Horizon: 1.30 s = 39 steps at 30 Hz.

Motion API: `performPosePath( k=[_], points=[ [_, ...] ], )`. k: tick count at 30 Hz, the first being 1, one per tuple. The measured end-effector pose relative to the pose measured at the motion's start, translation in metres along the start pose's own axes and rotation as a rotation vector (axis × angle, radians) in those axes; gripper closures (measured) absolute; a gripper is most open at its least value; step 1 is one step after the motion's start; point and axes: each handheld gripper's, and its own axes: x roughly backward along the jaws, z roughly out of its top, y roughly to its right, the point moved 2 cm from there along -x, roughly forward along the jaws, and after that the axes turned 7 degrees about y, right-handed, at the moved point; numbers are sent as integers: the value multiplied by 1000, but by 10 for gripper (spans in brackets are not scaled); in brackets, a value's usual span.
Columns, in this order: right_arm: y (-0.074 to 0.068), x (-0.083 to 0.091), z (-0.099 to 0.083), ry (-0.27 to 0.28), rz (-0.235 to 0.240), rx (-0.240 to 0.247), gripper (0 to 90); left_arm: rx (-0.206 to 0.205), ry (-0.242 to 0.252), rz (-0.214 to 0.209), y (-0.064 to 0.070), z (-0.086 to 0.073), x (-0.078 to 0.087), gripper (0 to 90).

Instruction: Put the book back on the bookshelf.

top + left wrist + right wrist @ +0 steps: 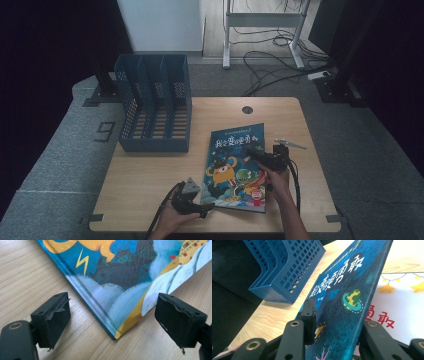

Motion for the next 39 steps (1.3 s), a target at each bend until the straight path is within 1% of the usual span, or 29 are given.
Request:
performPosePath(
  k=[3,7,16,22,31,39],
  points=[
    [-1,1,1,9,5,12,664,-3,-3,1,1,1,0,133],
    [-2,2,1,12,4,17,664,-34,-8,7,4,1,0,141],
    [-4,3,2,20,7,22,663,-13,-13,10,4,1,-2,116],
    [-6,5,4,23,1,30,663,-25,-21,20,6,1,-2,128],
    [-6,7,5,33,2,38,664,-11,-21,14,6,1,-3,128],
    [-11,9,7,43,3,53,664,8,-17,7,4,0,-4,102]
  ],
)
